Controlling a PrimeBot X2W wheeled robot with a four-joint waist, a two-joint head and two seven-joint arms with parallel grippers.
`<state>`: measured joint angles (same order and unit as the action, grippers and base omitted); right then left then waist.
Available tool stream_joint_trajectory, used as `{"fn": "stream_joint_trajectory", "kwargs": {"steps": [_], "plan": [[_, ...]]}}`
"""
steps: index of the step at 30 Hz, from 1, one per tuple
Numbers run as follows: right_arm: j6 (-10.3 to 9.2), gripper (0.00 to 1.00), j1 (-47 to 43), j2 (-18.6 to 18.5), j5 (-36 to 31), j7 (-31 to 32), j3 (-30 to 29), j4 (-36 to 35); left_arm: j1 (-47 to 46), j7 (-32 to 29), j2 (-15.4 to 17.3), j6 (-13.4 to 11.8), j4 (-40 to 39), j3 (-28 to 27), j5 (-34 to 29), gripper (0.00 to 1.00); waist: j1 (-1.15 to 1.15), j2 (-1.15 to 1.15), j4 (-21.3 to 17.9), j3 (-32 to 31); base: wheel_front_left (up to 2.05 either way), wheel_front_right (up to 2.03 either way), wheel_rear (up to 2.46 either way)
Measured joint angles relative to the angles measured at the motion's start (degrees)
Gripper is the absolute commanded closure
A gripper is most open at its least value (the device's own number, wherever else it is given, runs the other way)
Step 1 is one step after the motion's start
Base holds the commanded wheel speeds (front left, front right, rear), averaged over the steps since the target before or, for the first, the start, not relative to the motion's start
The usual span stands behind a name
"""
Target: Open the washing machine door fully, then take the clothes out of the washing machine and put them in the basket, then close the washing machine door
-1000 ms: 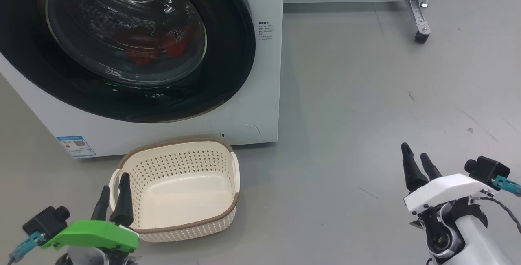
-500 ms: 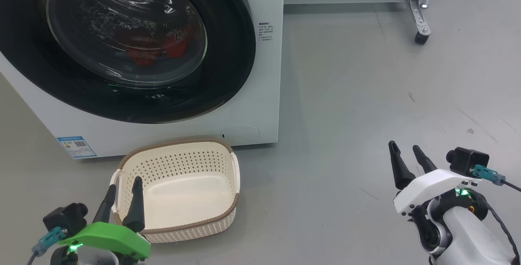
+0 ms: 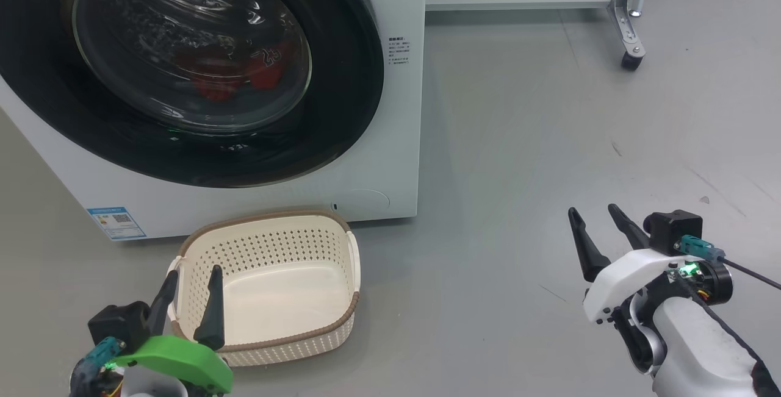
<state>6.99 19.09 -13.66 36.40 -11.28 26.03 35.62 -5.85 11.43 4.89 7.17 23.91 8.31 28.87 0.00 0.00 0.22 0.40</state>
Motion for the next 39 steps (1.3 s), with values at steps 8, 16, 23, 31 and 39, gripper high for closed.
{"fn": "stream_joint_trajectory", "kwargs": {"steps": [8, 16, 23, 31, 39], "plan": [[0.0, 0.0, 2.0, -0.7, -4.5, -1.7, 2.2, 2.6, -0.2, 1.8, 0.0, 0.0, 0.1, 0.1, -6.5, 0.0, 0.0, 0.0, -0.1, 0.0, 0.0, 0.0, 0.0], [-0.03, 0.0, 4.6, -1.7, -8.1, -2.9, 3.4, 4.5, -1.1, 2.8, -0.2, 0.0, -0.1, -0.5, -11.3, 0.0, 0.0, 0.0, -0.2, 0.1, 0.0, 0.0, 0.0], [-2.22, 0.0, 5.0, -1.5, -7.5, -2.9, -0.5, 4.2, -1.2, 2.8, -0.8, -0.4, -1.0, -3.5, -11.3, 0.0, 0.0, 0.0, -0.4, 0.3, 0.0, 0.0, 0.0], [-4.17, 0.0, 5.1, -1.3, -7.1, -2.9, -4.9, 1.5, -1.2, 2.8, -1.5, -1.3, -2.9, -6.3, -11.4, 0.0, 0.0, 0.0, -0.4, 0.7, 0.0, 0.0, 0.0], [-4.17, 0.0, 5.1, -0.8, -7.2, -2.9, -5.8, 0.8, -1.2, 2.8, -1.9, -1.3, -2.9, -7.1, -12.0, 0.0, 0.0, 0.0, -0.4, 0.9, 0.0, 0.0, 0.0]]}}
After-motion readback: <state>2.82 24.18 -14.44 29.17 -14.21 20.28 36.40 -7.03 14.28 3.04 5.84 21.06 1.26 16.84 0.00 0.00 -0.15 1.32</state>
